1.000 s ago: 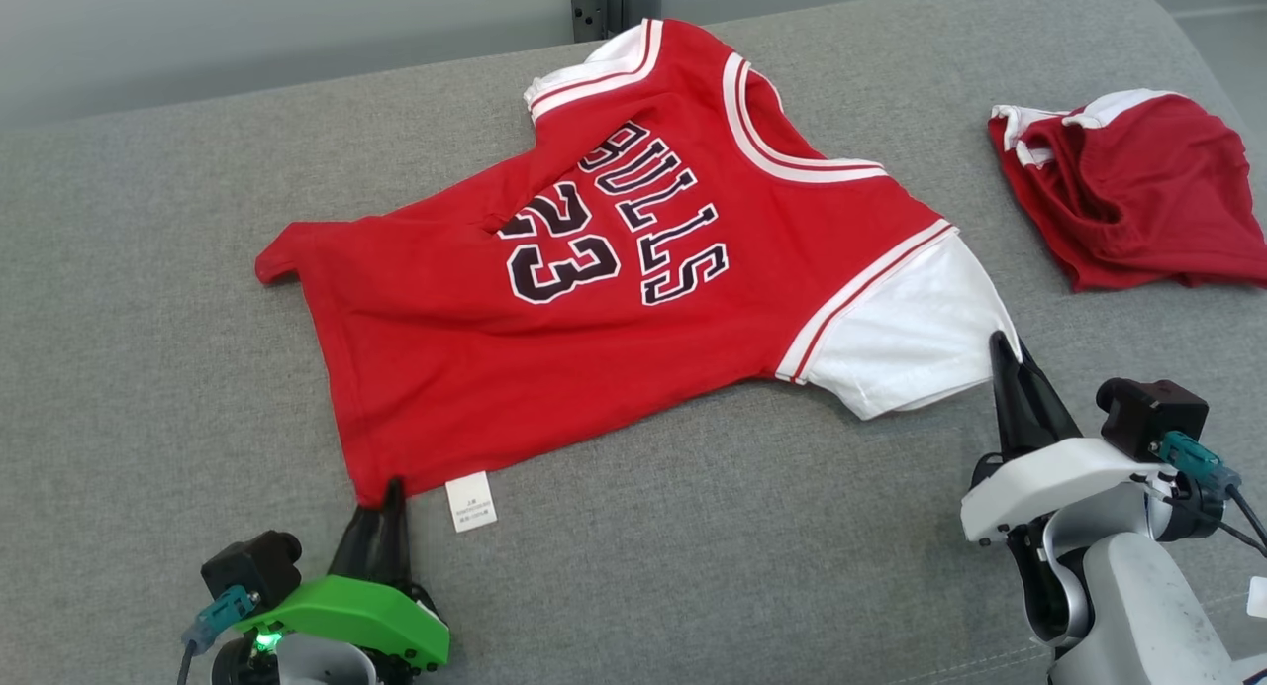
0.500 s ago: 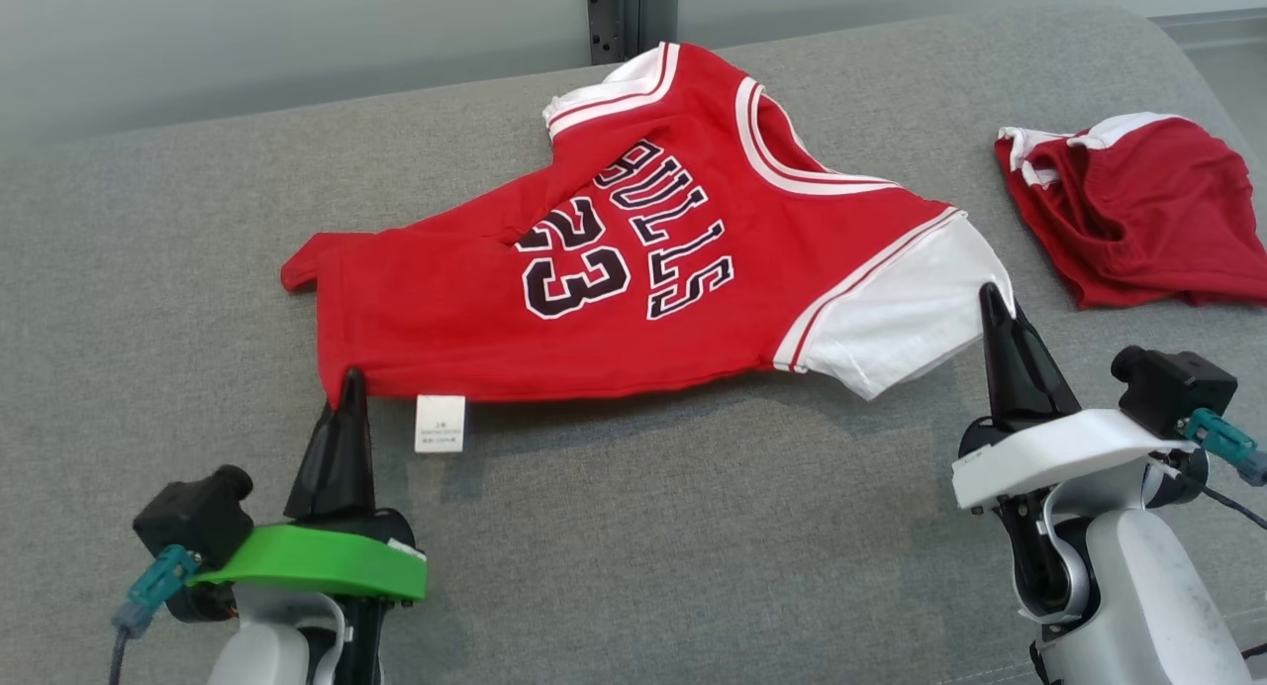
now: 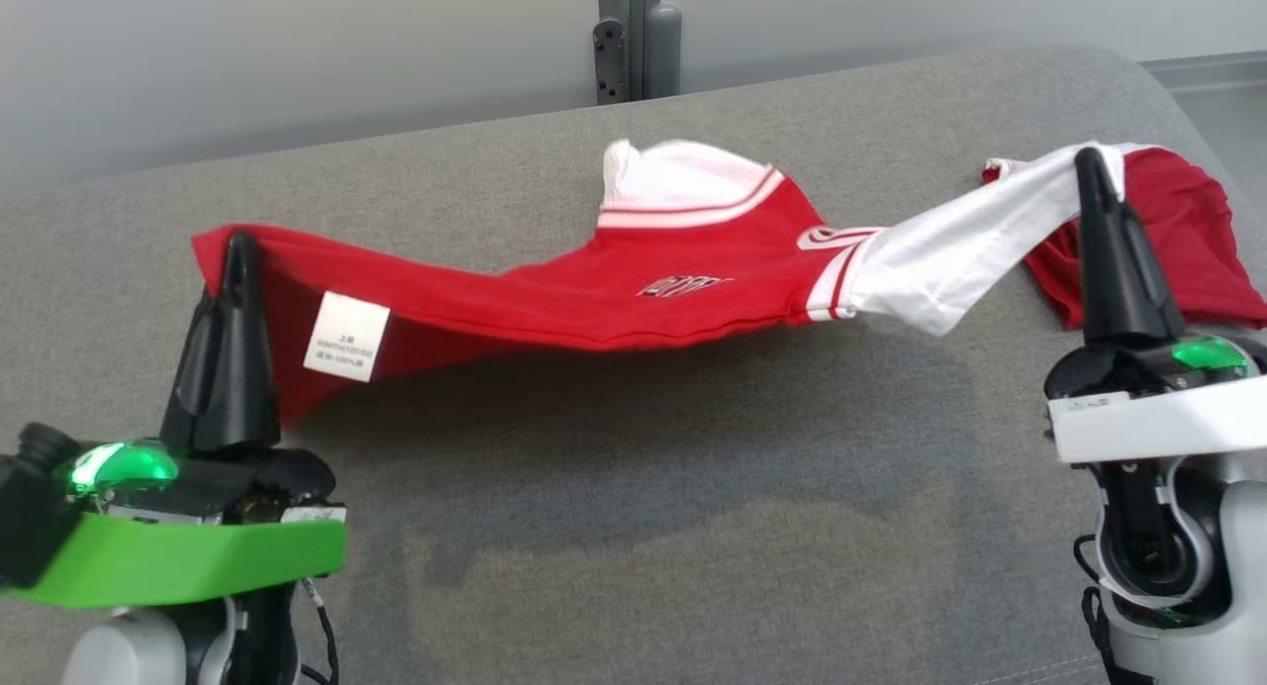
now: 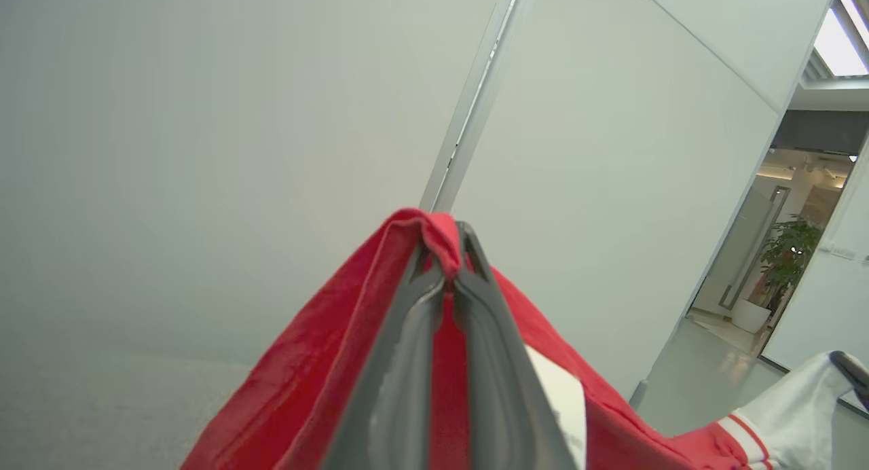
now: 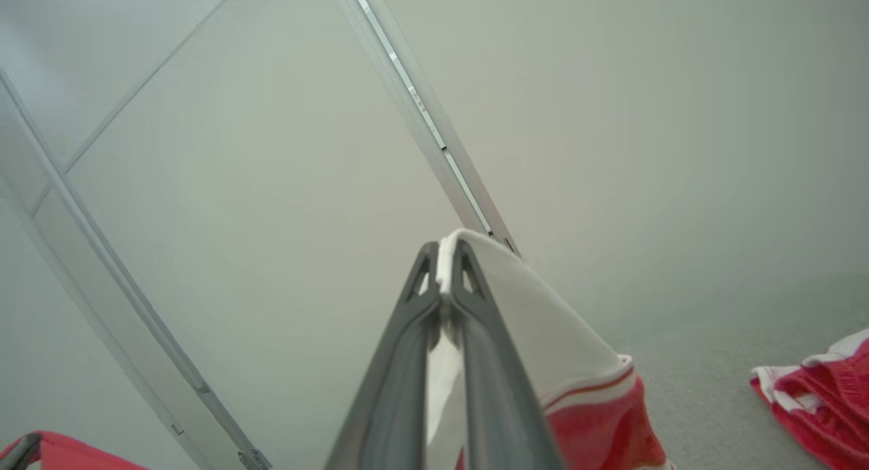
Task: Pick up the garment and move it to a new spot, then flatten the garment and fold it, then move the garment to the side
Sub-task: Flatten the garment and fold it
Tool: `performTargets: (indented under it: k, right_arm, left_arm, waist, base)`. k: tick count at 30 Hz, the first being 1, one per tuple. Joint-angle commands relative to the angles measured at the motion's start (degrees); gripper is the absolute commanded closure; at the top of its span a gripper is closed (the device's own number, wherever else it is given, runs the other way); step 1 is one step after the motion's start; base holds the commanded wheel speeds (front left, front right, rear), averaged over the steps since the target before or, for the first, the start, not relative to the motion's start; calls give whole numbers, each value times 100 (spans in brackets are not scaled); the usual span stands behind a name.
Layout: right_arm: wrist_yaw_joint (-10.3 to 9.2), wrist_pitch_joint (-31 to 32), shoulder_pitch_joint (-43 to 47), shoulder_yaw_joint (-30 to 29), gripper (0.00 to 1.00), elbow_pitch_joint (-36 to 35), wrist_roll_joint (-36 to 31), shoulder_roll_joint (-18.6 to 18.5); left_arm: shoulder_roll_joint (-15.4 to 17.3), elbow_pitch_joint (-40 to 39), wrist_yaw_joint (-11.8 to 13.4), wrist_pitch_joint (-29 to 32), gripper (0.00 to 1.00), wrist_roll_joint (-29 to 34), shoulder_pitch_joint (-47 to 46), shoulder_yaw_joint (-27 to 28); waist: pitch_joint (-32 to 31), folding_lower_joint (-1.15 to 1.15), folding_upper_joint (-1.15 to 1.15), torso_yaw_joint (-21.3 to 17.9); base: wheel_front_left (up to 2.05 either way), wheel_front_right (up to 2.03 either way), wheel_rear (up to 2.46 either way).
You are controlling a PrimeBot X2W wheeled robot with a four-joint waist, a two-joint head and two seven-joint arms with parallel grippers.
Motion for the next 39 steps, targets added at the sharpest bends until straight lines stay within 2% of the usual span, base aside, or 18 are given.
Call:
performTargets:
  k: [1, 11, 15, 18, 23, 28, 34, 36, 39]
  right_arm:
    - [0, 69, 70, -48, 100, -261, 166, -20]
    - [1, 670, -290, -489, 100, -1918, 1066, -9]
    - [1, 905, -605, -718, 100, -2262, 1204, -1]
    - [1, 1076, -892, -808, 100, -2260, 1234, 8]
    - [1, 1341, -1761, -778, 100, -1578, 940, 0]
    - [1, 1278, -3412, -557, 100, -283, 362, -16]
    - [1, 458, -5731, -493, 100, 1414, -214, 19]
    - [1, 133, -6292, -479, 100, 1845, -365, 26]
    - [1, -372, -6880, -344, 100, 2421, -230, 28]
  left_arm:
    - [90, -217, 15, 101, 100, -71, -70, 47]
    - [396, -1698, 208, 995, 100, -508, -880, 203]
    - [565, -1844, 302, 1338, 100, -560, -1343, 291]
    - [642, -1642, 330, 1552, 100, -666, -1672, 294]
    - [737, -847, 360, 1847, 100, -799, -2421, 270]
    - [983, 393, 363, 2088, 100, -601, -3811, 274]
    - [1307, 2176, 238, 1973, 100, 67, -6100, 62]
    - [1351, 2716, 175, 1770, 100, 324, -6754, -28]
    - [1444, 3442, -29, 1213, 100, 675, -7652, -141]
  waist:
    - [-23, 0, 0, -10]
    - [89, 0, 0, -39]
    - [289, 0, 0, -44]
    - [509, 0, 0, -33]
    - [1087, 0, 0, -14]
    - [1673, 0, 0, -28]
    - [2227, 0, 0, -171]
    - [2368, 0, 0, -249]
    - [2607, 0, 0, -419]
  base:
    - [0, 0, 0]
    - [0, 0, 0]
    - [0, 0, 0]
    - [0, 0, 0]
    - [0, 0, 0]
    - [0, 0, 0]
    - [0, 0, 0]
    - [0, 0, 0]
    - [0, 0, 0]
